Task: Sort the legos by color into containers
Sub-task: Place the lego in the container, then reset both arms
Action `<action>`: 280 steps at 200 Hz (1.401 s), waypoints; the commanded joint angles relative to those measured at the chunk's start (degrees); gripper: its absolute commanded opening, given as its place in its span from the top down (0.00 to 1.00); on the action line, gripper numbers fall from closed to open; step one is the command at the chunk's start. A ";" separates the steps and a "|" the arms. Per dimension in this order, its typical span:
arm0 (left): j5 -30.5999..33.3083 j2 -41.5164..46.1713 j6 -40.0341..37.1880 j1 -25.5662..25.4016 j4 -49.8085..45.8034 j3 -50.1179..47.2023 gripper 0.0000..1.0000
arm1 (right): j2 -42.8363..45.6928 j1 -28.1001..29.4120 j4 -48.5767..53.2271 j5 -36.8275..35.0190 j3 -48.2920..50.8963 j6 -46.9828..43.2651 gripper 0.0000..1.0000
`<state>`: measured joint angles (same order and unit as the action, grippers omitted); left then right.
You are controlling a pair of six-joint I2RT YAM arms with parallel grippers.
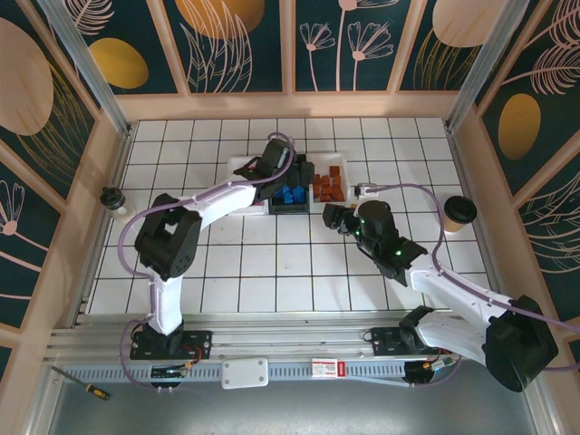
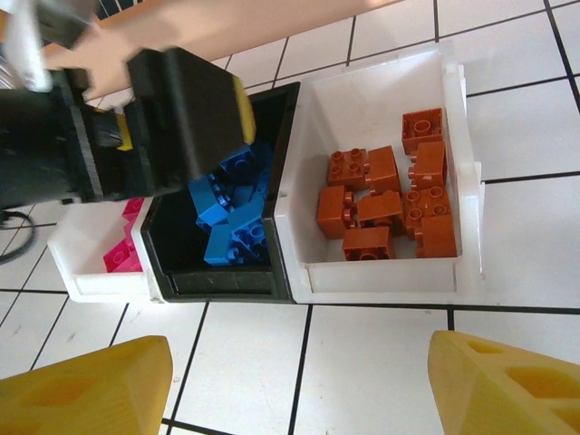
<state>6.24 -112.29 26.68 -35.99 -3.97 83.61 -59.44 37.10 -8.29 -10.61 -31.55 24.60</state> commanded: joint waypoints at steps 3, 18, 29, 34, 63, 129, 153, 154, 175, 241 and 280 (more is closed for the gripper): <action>-0.34 11.99 1.19 0.32 5.46 -3.97 0.01 | 2.57 -0.40 -0.11 -2.44 1.63 0.30 0.25; 2.53 18.95 0.60 0.37 8.36 -9.45 0.01 | 3.96 -0.37 -1.16 -3.21 2.79 -0.21 0.25; 6.08 23.31 -0.43 0.43 10.55 -14.28 0.01 | 4.98 -0.38 -2.21 -3.67 3.86 -0.54 0.24; 8.20 25.44 -1.08 0.41 11.89 -16.70 0.01 | 5.31 -0.39 -2.81 -4.02 4.39 -0.53 0.24; 13.25 34.06 -1.45 4.82 16.48 -28.89 0.01 | 5.75 -0.50 -5.36 -7.45 6.47 0.01 0.20; 28.28 39.42 -13.73 15.02 30.68 -45.93 0.01 | 5.04 -0.45 -14.39 -18.01 11.40 -2.91 0.05; 31.88 39.13 -16.16 21.04 34.07 -49.43 0.01 | 4.08 -0.60 -15.04 -20.82 11.42 -4.82 0.02; 31.98 39.06 -16.19 21.31 34.23 -49.56 0.01 | 4.07 -0.57 -15.11 -20.84 11.42 -4.91 0.02; 32.99 37.28 -18.66 25.57 39.48 -53.52 0.01 | 4.24 -0.80 -15.64 -21.23 11.68 -6.19 0.01; 25.68 28.15 -22.36 28.60 70.34 -67.03 0.01 | 5.06 -1.84 -15.63 -26.17 11.79 -5.24 0.01; 15.68 28.05 -22.67 30.58 79.36 -72.45 0.01 | 5.00 -5.38 -18.06 -28.45 12.36 -6.27 0.01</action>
<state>30.20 -84.44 4.89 -7.40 62.61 13.58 -55.16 33.98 -22.96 -34.44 -19.75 18.52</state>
